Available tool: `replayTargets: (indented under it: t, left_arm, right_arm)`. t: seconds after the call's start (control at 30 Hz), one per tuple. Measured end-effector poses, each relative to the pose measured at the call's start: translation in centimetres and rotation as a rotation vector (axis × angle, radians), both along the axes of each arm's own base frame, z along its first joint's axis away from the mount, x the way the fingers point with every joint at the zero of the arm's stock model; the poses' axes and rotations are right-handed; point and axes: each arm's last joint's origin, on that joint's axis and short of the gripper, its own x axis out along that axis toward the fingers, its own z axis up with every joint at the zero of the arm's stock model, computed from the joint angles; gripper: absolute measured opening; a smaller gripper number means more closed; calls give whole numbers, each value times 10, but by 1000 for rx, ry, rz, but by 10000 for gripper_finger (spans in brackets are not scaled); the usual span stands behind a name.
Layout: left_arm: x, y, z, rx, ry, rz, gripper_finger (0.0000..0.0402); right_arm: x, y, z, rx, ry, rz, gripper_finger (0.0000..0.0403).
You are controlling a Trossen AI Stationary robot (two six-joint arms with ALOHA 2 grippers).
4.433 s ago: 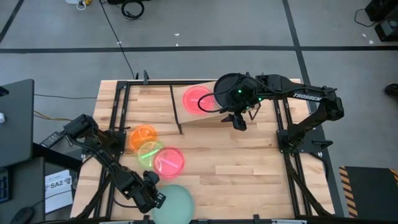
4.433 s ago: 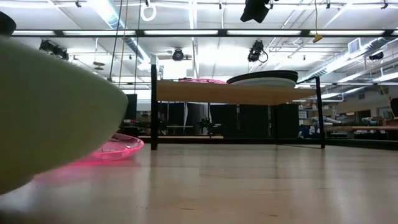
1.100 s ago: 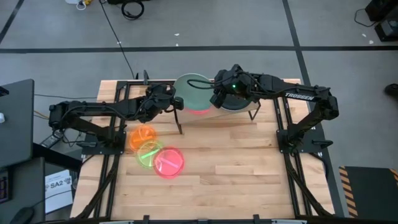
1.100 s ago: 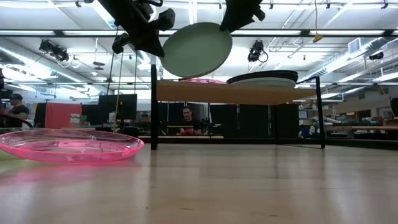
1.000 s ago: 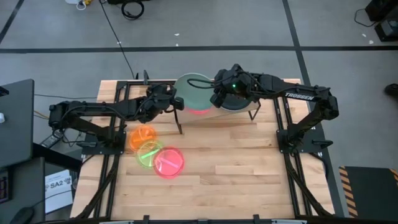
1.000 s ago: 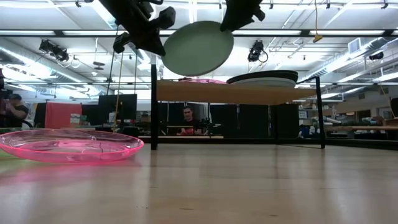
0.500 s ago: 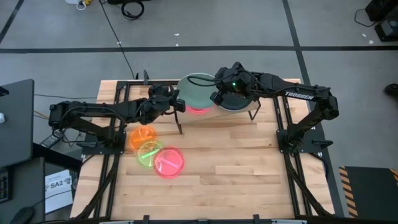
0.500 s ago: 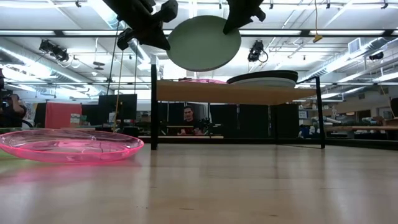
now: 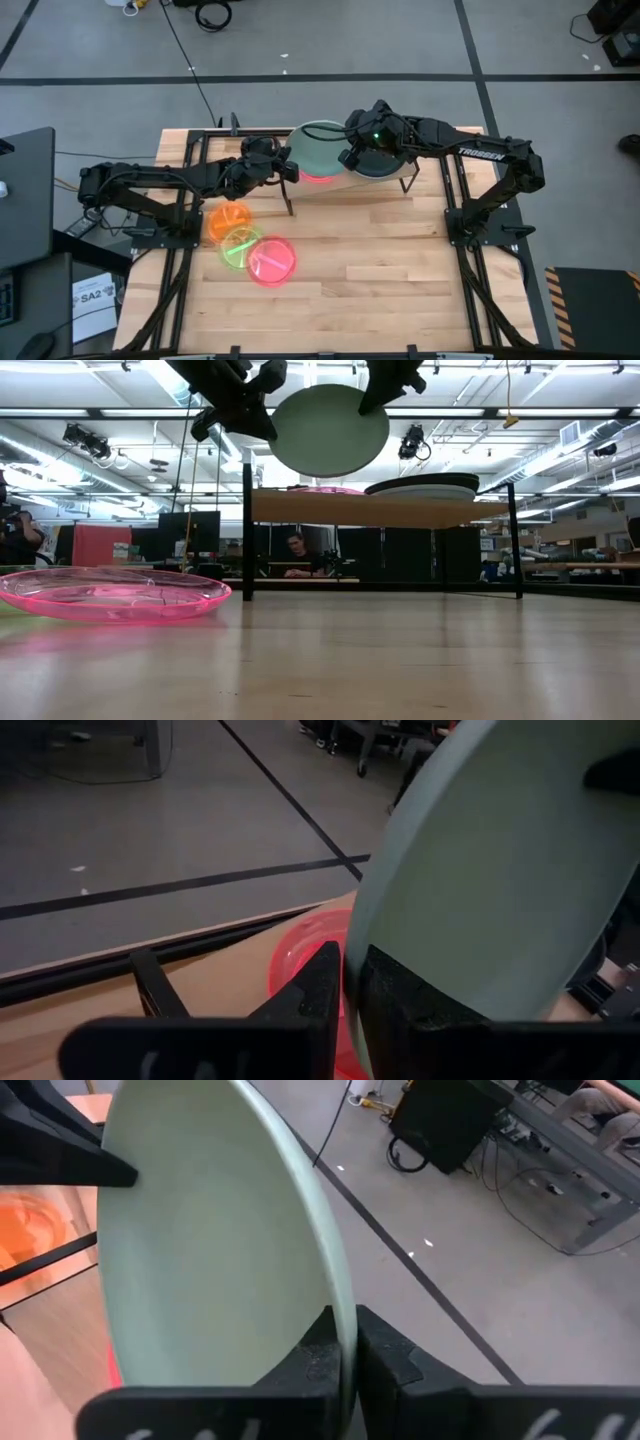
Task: Place and stack plates onto a shelf
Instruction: Stack the large light blue plate on top of the large black plate on the shelf
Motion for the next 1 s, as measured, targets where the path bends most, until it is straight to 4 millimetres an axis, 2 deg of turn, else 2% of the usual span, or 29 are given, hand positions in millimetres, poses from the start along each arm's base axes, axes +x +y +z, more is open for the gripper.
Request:
replayTargets:
  t: [0.47, 0.6, 0.83, 1.0]
  left_arm:
    - [1, 0, 1, 53, 72, -53, 47]
    - [1, 0, 1, 65, 87, -58, 71]
    - [1, 0, 1, 81, 108, -66, 136]
    - [1, 0, 2, 122, 145, -86, 157]
  right_arm:
    - [0, 0, 0, -2, 1, 2, 19]
    - [0, 0, 0, -2, 1, 2, 19]
    - [-2, 0, 1, 1, 7, 1, 19]
    - [-9, -2, 7, 0, -11, -4, 19]
